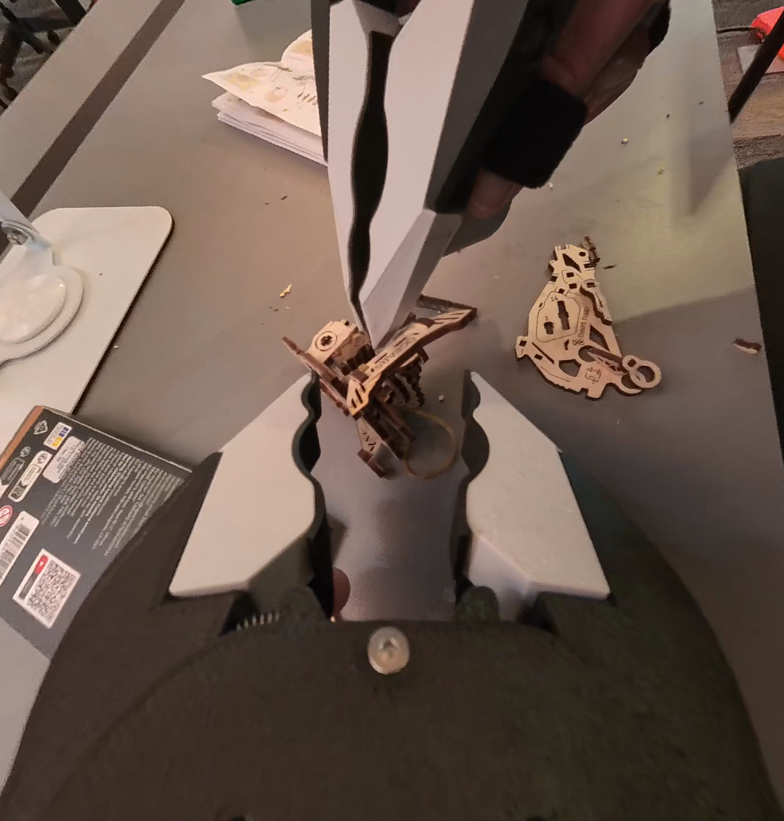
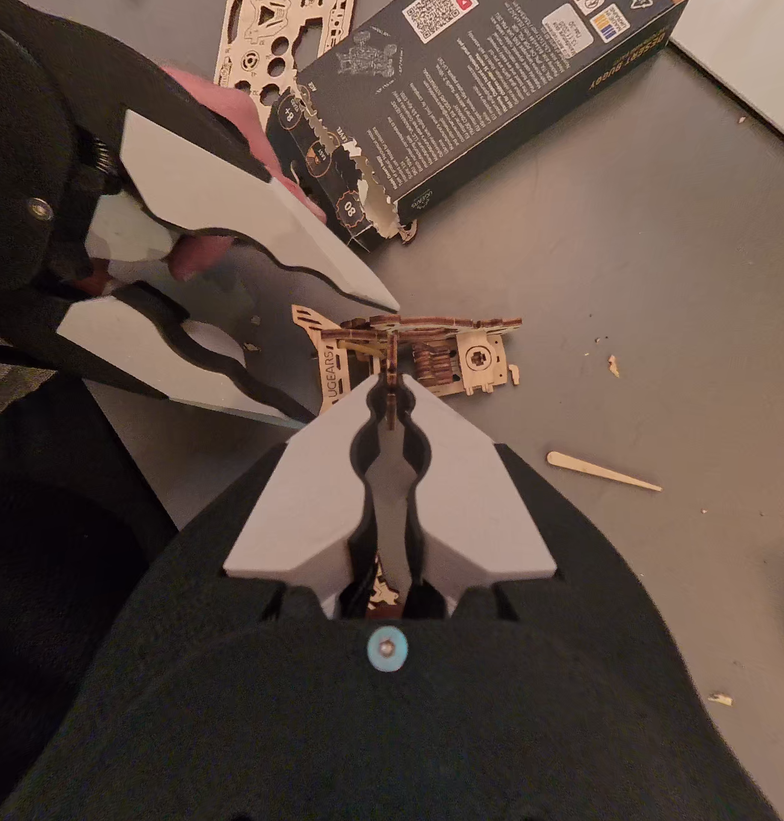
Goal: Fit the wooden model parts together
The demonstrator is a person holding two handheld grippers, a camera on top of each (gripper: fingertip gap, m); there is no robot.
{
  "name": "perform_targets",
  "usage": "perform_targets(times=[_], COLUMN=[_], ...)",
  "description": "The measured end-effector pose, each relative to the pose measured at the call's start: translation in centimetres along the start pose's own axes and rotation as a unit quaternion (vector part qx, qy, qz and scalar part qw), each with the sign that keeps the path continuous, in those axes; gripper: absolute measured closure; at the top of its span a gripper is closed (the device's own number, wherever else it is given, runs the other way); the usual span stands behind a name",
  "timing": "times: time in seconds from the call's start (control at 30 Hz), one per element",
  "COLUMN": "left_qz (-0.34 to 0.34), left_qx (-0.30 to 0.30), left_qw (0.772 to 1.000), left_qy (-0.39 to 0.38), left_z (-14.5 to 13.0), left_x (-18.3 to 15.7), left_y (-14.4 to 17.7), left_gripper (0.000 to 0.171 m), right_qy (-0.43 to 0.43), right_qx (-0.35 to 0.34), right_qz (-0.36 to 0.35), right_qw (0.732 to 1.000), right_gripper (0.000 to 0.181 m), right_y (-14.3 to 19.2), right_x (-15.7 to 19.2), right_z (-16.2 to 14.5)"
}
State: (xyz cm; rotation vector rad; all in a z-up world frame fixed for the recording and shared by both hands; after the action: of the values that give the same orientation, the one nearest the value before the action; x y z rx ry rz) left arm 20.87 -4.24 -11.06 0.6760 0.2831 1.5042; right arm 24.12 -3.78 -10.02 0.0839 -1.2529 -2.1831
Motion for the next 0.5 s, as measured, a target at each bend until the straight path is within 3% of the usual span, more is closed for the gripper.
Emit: perform_targets(times=[0.27, 0.5], left_qz=[0.006, 0.035], left_qx=[-0.003, 0.011], left_qw=[1.0, 0.999], left_qy=[0.005, -0.037], left_z=[-0.11, -0.27], left_x=[-0.14, -0.08], left_y=[-0.41, -0.65], left_gripper=[0.111, 0.113], right_qy=[-0.007, -0.008], right_qx=[0.003, 0.014], right_qz=[0.011, 0.013], right_qw=[1.0, 1.0], right_gripper=[0.181, 0.181], right_y=[-0.39, -0.37], right_x=[-0.08, -0.13], right_z=[0.07, 0.07])
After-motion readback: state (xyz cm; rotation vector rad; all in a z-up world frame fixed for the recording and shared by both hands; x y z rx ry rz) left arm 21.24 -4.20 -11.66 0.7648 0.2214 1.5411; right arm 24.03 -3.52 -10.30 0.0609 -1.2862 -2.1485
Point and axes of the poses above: each gripper's, where its closed fingertips meet, y back along the fingers, z out of its top, x = y × z across the jaws, the point moved 2 cm from there along y, back along the fingers, and after that the axes turned 3 degrees about -y, right-handed, at the moved point
